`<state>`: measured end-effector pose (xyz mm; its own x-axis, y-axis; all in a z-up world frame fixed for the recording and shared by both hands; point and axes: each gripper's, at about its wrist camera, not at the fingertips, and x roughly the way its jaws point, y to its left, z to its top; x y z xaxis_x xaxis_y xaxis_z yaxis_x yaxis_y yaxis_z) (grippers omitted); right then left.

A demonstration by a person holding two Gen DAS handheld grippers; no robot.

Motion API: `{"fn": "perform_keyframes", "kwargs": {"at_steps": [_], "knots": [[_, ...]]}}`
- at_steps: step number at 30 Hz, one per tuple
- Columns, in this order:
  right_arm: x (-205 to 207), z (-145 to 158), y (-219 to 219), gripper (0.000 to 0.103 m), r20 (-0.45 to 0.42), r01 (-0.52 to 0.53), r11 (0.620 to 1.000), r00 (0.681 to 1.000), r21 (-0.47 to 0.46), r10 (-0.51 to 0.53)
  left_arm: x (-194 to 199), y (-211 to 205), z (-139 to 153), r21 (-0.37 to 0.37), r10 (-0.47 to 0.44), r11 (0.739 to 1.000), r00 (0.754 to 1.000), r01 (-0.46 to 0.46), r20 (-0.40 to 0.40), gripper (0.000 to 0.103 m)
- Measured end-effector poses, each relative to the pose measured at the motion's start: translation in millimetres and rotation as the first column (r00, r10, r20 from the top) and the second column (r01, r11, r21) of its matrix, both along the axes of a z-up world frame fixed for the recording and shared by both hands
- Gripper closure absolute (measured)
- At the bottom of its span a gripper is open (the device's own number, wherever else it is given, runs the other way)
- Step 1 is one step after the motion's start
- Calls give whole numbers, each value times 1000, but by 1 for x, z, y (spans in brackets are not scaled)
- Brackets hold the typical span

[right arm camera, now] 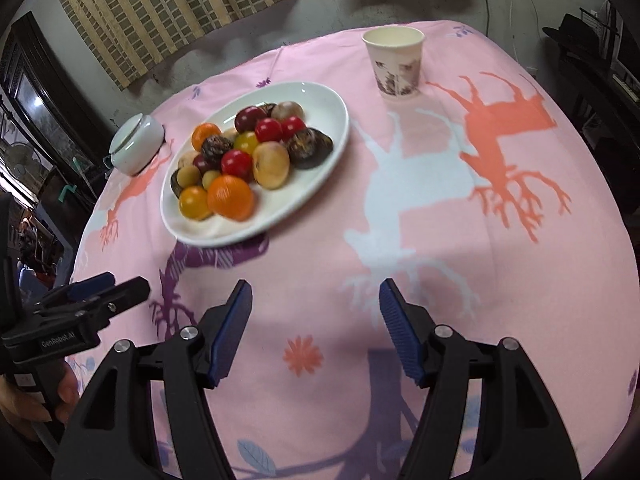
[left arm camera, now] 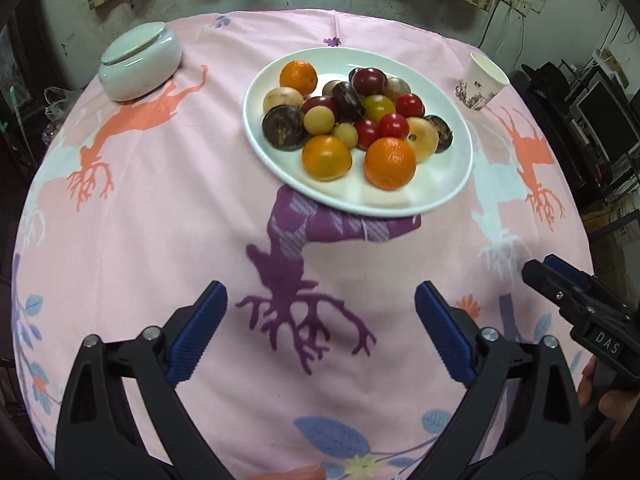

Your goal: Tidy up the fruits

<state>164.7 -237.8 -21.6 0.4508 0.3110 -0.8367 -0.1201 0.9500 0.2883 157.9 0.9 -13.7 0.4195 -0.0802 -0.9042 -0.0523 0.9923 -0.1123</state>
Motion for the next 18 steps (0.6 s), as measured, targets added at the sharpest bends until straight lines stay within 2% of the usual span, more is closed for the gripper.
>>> {"fn": "perform_keyframes", "kwargs": {"at_steps": [8, 18], "knots": [[-29, 9, 3, 36, 10, -18, 1000, 1000, -10, 18, -28, 1, 11, 4, 9, 1000, 1000, -9, 9, 4], [-57, 6, 7, 32, -9, -38, 998, 999, -53, 37, -53, 3, 7, -23, 11, 1000, 1000, -11, -27, 4]]}}
